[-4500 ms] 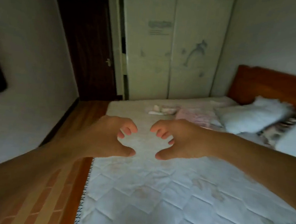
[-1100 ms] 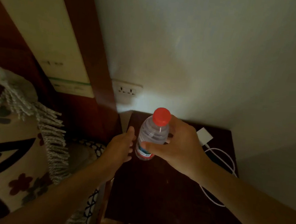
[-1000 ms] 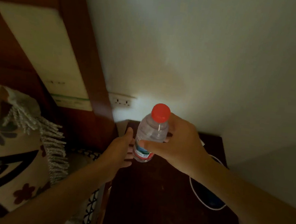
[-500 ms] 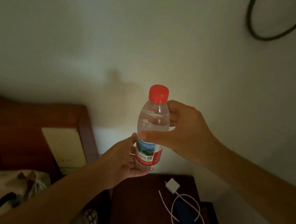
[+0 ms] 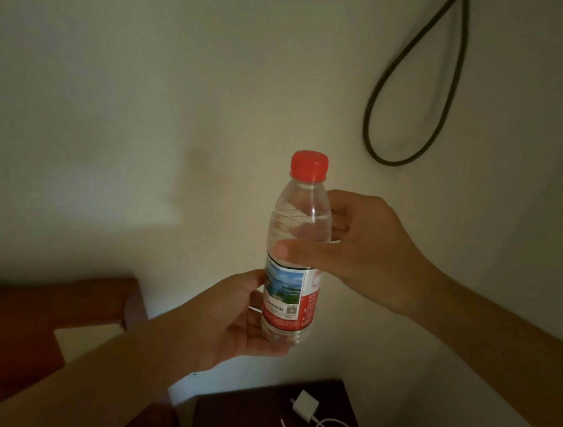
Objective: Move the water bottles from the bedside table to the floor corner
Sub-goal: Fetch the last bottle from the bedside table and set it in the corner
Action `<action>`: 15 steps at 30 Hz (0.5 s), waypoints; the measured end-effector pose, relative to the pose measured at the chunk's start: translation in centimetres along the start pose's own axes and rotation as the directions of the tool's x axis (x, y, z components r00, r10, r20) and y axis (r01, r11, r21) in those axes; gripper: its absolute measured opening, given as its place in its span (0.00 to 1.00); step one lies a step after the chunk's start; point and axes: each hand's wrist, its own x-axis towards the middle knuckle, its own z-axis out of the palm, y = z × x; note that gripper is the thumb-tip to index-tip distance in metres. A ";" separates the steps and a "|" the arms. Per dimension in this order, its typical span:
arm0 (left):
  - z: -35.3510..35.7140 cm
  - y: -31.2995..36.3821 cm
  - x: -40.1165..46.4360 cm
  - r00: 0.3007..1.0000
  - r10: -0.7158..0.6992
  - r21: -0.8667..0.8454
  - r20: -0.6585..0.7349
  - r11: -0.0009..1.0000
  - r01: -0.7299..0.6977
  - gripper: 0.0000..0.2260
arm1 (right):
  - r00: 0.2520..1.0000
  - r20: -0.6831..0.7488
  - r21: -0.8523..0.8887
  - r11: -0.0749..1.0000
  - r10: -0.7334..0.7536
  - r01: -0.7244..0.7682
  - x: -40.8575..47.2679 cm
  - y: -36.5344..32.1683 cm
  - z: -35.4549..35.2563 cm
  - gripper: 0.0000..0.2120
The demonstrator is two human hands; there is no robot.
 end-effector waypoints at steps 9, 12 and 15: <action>5.5 -0.8 -0.2 0.998 -0.010 0.042 0.067 0.999 0.007 0.18 | 0.997 -0.077 0.008 1.000 0.026 -0.026 -3.8 1.3 -4.7 0.23; 8.5 -1.6 -0.5 0.995 -0.025 0.052 0.093 0.998 0.020 0.19 | 0.993 -0.113 -0.005 0.999 0.041 -0.042 -6.1 1.7 -7.1 0.23; 11.9 -2.5 -0.8 0.990 -0.027 0.082 0.136 0.997 0.016 0.19 | 0.986 -0.160 -0.017 0.998 0.057 -0.061 -8.7 2.2 -9.7 0.26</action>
